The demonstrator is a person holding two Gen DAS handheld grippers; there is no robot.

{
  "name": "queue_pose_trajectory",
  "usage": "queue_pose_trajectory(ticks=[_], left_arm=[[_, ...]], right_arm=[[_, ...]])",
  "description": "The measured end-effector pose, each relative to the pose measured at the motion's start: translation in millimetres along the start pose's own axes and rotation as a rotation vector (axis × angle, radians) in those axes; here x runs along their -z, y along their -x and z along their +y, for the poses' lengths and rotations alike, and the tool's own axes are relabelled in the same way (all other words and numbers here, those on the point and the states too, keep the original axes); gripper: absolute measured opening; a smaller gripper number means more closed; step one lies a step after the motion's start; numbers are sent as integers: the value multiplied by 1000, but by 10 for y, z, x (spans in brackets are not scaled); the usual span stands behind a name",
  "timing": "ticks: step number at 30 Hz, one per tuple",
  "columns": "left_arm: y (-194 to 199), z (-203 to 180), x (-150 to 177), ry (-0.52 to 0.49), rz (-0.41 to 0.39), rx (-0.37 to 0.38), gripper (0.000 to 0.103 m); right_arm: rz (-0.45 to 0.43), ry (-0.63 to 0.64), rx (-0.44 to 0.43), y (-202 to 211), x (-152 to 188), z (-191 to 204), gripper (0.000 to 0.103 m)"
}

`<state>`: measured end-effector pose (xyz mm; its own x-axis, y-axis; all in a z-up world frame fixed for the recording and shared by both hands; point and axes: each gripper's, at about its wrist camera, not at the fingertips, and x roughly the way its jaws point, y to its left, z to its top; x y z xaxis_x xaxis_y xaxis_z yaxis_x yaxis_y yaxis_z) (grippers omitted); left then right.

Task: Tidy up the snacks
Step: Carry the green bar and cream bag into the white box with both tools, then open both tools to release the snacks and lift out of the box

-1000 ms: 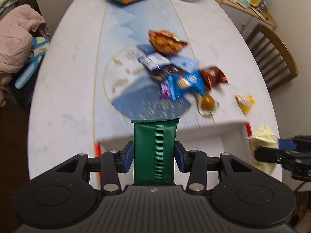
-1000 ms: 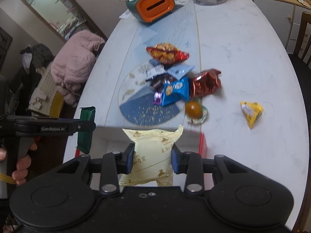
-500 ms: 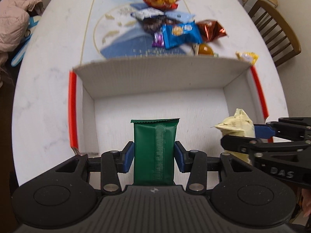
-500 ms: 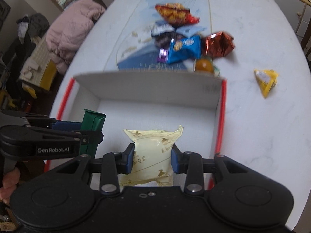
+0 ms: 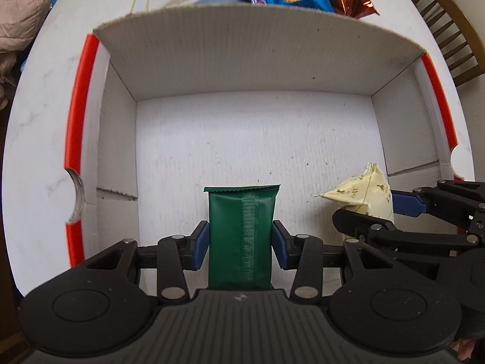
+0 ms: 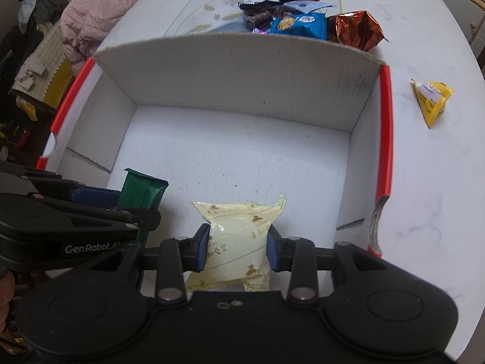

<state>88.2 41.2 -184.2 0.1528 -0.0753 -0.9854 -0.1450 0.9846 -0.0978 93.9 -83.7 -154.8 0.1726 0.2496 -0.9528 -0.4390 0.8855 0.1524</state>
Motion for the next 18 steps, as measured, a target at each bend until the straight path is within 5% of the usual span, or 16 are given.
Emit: queue_pose_trajectory(ticks=[18], left_arm=[[-26, 165, 129, 43, -21, 31, 48]], right_arm=[[-10, -10, 2, 18, 89, -2, 44]])
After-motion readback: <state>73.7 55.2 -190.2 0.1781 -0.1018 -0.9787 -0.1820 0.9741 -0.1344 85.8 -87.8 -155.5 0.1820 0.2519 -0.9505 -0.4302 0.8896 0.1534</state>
